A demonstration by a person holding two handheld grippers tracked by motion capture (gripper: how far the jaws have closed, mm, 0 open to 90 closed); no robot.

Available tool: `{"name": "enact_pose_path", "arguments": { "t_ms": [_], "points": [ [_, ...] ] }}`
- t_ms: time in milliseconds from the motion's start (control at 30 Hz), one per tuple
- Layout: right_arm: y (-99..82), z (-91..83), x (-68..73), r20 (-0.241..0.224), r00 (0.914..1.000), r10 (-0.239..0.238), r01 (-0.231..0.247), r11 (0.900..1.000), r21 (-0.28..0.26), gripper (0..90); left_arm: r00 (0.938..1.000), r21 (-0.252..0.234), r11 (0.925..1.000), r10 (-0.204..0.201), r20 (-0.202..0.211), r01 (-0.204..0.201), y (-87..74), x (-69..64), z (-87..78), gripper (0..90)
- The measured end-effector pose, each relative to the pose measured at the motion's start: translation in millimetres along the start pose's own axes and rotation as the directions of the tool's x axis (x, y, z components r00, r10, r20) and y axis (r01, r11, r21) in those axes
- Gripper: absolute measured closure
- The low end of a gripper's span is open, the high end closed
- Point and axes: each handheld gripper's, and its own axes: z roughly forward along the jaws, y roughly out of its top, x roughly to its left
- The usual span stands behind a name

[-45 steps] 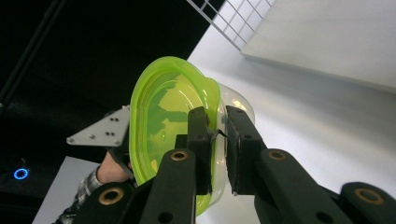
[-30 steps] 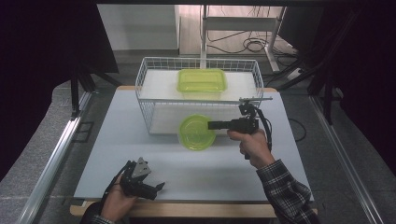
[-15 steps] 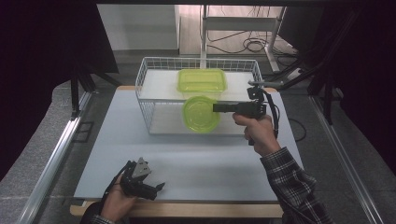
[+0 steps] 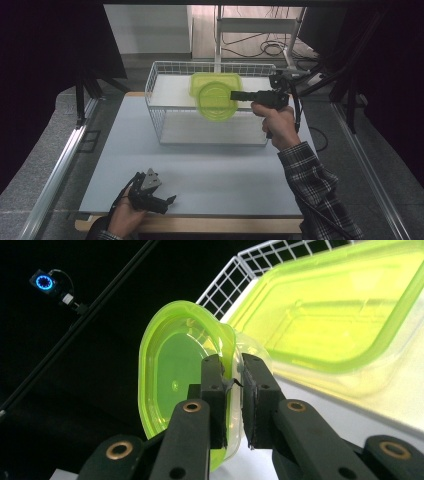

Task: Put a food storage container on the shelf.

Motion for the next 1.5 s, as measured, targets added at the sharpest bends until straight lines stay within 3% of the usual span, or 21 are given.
{"name": "enact_pose_path", "arguments": {
  "t_ms": [333,633,867,1300,1467,1500],
  "points": [
    [21.4,-3.0,13.2,0.016,0.9995,-0.028,0.028,0.9986,-0.046,81.1,1.0,0.0,1.0,-0.004,0.001,0.004,-0.1,-0.3,0.1,2.3],
    [43.3,-0.9,17.3,0.078,0.9963,-0.035,0.04,0.9969,-0.068,81.1,1.0,0.006,1.0,0.001,-0.003,-0.001,-0.3,-0.1,0.5,2.3],
    [55.3,8.9,16.6,0.129,0.9911,-0.033,0.04,0.9976,-0.056,81.1,1.0,0.011,0.9999,0.003,-0.003,-0.003,-0.6,-0.5,1.1,2.3],
    [62.5,21.7,7.4,0.203,0.9792,-0.007,0.013,0.9994,-0.031,79.9,0.9999,0.024,0.9997,0.011,-0.006,-0.011,-1.4,-0.3,1.7,2.4],
    [64.2,23.4,9.9,0.26,0.9653,-0.027,0.038,0.9987,-0.034,78.0,0.9999,0.025,0.9996,0.011,-0.006,-0.01,-1.4,-0.6,1.9,2.4],
    [64.5,24.0,9.8,0.281,0.9593,-0.026,0.039,0.9984,-0.042,77.4,0.9999,0.026,0.9996,0.011,-0.005,-0.01,-1.4,-0.6,2.0,2.4]
  ]
}}
